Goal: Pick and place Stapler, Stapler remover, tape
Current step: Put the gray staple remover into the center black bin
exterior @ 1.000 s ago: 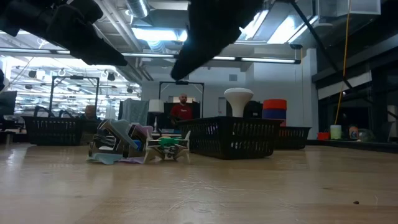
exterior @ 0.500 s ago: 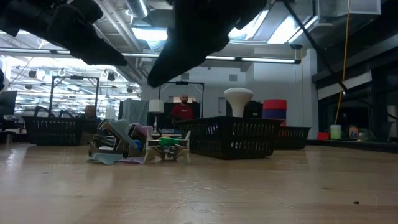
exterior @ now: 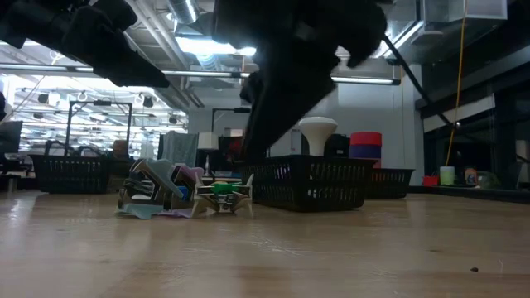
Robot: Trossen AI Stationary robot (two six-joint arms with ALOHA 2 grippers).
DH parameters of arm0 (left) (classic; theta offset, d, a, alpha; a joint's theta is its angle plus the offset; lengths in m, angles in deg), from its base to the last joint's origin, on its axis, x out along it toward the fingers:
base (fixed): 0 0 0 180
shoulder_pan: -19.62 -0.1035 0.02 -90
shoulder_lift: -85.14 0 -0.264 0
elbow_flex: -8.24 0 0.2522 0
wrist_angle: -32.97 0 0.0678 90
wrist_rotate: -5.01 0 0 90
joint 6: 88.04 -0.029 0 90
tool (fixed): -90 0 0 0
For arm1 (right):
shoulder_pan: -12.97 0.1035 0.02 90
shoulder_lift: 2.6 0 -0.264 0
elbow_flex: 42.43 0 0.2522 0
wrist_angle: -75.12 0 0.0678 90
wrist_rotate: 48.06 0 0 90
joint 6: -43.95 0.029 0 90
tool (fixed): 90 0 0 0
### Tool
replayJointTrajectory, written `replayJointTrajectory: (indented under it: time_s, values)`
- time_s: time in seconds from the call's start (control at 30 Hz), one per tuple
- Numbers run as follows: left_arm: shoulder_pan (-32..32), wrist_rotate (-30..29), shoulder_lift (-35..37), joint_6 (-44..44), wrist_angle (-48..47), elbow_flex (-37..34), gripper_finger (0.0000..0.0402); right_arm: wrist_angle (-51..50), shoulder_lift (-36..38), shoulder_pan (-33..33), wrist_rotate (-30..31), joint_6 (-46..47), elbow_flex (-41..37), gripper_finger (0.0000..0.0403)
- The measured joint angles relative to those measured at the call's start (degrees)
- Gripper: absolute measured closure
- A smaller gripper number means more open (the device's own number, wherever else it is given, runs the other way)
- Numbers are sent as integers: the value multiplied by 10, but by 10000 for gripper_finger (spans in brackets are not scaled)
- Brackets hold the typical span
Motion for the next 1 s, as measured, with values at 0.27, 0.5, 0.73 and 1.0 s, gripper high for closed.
replayJointTrajectory:
  time_s: [0.27, 0.5, 0.73, 1.0]
  values:
    - [0, 0, 0, 0, 0, 0, 192, -1, 0, -15, -5, 248, 0, 269]
    - [0, 0, 0, 0, 0, 0, 192, -21, -1, -25, -5, 399, 0, 269]
    - [0, 0, 0, 0, 0, 0, 192, -2, -27, -25, -33, 426, 0, 269]
    - [0, 0, 0, 0, 0, 0, 192, 4, -31, -25, -22, 423, 0, 270]
